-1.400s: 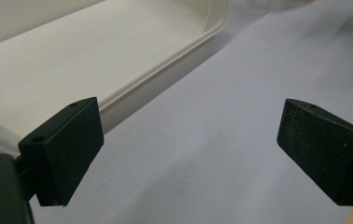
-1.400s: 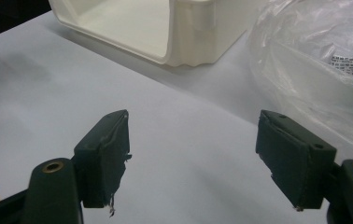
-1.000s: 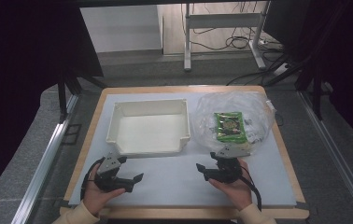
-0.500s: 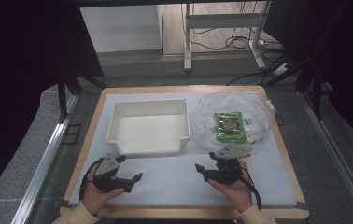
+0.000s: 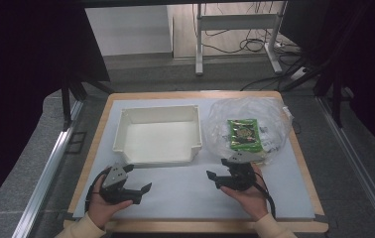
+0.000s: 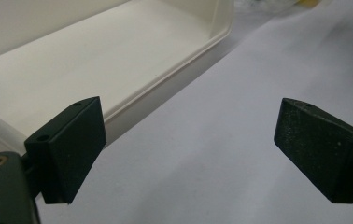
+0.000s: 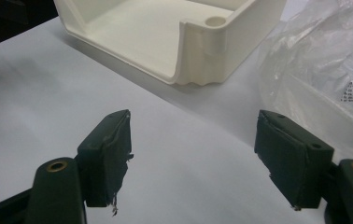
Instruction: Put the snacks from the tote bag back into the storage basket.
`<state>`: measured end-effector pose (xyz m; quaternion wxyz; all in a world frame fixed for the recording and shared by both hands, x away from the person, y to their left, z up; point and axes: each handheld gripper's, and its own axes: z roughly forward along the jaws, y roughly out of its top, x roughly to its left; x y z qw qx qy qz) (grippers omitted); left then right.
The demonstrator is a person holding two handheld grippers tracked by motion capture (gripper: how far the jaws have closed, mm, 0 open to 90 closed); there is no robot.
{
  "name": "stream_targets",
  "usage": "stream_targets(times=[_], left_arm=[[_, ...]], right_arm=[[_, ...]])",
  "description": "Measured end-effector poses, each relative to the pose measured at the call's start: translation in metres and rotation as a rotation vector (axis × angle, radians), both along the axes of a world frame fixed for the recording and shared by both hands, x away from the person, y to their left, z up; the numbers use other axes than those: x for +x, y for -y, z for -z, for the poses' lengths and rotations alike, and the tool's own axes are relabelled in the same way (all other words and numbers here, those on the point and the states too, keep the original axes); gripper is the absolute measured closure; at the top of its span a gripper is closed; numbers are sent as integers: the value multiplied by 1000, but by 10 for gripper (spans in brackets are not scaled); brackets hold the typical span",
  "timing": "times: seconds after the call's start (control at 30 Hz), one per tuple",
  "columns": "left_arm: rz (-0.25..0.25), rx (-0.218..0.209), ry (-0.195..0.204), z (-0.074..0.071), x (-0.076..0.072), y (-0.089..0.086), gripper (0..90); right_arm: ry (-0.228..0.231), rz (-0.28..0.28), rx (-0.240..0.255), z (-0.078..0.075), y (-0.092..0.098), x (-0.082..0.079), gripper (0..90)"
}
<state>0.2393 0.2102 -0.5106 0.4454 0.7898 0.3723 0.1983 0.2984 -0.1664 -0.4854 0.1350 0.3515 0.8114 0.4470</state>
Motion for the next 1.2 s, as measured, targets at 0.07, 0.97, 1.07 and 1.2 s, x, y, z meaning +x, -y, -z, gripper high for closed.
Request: stream_targets(times=[0.07,0.97,1.07,1.2], left_arm=[[0,0,-2,0,0,0,89],[10,21,13,-2,-2,-2,90],[9,20,13,-2,-2,-2,90],[12,9,0,-3,-1,0,90]], right_arm=[[8,-4,-5,-3,-2,-2,279],[55,50,-13,-33,6,21,284],[56,55,-13,-36,8,23,283],[57,69,-7,-43,14,25,279]])
